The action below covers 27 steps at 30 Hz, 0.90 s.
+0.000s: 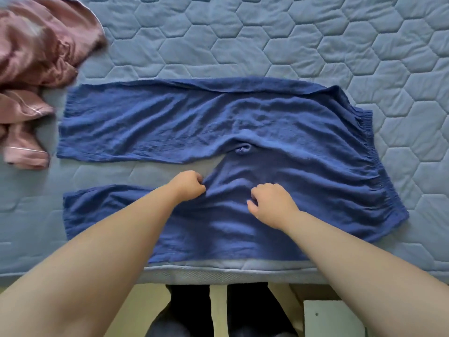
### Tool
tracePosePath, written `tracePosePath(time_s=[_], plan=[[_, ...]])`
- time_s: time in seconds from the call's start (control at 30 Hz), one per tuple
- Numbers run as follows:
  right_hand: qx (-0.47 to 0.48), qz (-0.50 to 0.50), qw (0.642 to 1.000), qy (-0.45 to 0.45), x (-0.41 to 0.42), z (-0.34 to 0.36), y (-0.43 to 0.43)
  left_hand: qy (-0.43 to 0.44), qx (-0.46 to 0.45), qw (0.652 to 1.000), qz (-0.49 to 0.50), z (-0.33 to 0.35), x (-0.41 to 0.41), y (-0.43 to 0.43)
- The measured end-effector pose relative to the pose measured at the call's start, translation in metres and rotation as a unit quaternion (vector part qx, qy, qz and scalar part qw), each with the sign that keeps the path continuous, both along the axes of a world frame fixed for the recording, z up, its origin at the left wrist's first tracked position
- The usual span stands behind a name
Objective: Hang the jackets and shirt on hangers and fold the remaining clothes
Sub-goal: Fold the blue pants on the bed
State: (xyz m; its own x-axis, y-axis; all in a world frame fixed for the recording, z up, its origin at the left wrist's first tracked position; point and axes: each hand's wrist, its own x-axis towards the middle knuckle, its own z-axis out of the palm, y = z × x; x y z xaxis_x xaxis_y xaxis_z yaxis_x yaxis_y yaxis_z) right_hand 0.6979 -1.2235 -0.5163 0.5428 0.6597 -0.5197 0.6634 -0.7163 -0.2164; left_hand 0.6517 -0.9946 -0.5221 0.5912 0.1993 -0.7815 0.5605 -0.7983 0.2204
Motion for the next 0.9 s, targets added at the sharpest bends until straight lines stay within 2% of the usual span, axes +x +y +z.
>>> tracePosePath(time_s=[0.07, 0.13, 0.27, 0.37, 0.5, 0.57, 0.6, 0.63, 0.67, 0.73, 0.8, 0.83, 0.9], plan=[[-0.001, 0.053, 0.998, -0.016, -0.001, -0.002, 0.001, -0.024, 0.028, 0.999, 0.013, 0.002, -0.005, 0.001], [-0.061, 0.093, 0.993, -0.036, -0.005, -0.003, 0.001, -0.068, 0.047, 0.995, 0.059, 0.003, -0.008, -0.001], [-0.11, 0.095, 0.987, -0.071, -0.006, 0.001, 0.01, -0.032, -0.002, 0.998, 0.062, 0.004, -0.008, -0.002], [-0.134, 0.095, 0.986, 0.006, -0.007, 0.006, 0.015, 0.021, -0.029, 0.999, 0.034, 0.007, -0.007, -0.002], [-0.203, 0.039, 0.954, 0.219, -0.001, 0.016, 0.019, 0.044, -0.045, 0.998, 0.014, 0.006, -0.006, 0.004], [-0.165, 0.008, 0.961, 0.221, 0.002, 0.024, 0.022, 0.039, -0.076, 0.993, 0.084, 0.004, -0.007, 0.005], [-0.114, -0.029, 0.977, 0.18, 0.005, 0.027, 0.024, 0.036, -0.11, 0.979, 0.167, 0.002, -0.007, 0.003], [-0.053, -0.077, 0.988, 0.125, 0.008, 0.028, 0.025, 0.033, -0.148, 0.951, 0.268, 0.001, -0.006, 0.001], [0.004, -0.121, 0.991, 0.059, 0.012, 0.028, 0.028, 0.033, -0.187, 0.908, 0.374, 0.001, -0.004, -0.003], [0.081, -0.181, 0.979, -0.039, 0.023, 0.025, 0.034, 0.021, -0.295, 0.775, 0.558, -0.002, 0.003, -0.009], [0.11, -0.211, 0.969, -0.064, 0.034, 0.017, 0.042, -0.024, -0.369, 0.646, 0.668, -0.005, 0.015, -0.015], [0.1, -0.211, 0.971, -0.058, 0.038, 0.014, 0.046, -0.048, -0.379, 0.603, 0.7, -0.005, 0.02, -0.016], [0.042, -0.141, 0.988, -0.042, 0.042, 0.007, 0.054, -0.079, -0.374, 0.553, 0.74, -0.007, 0.03, -0.017]])
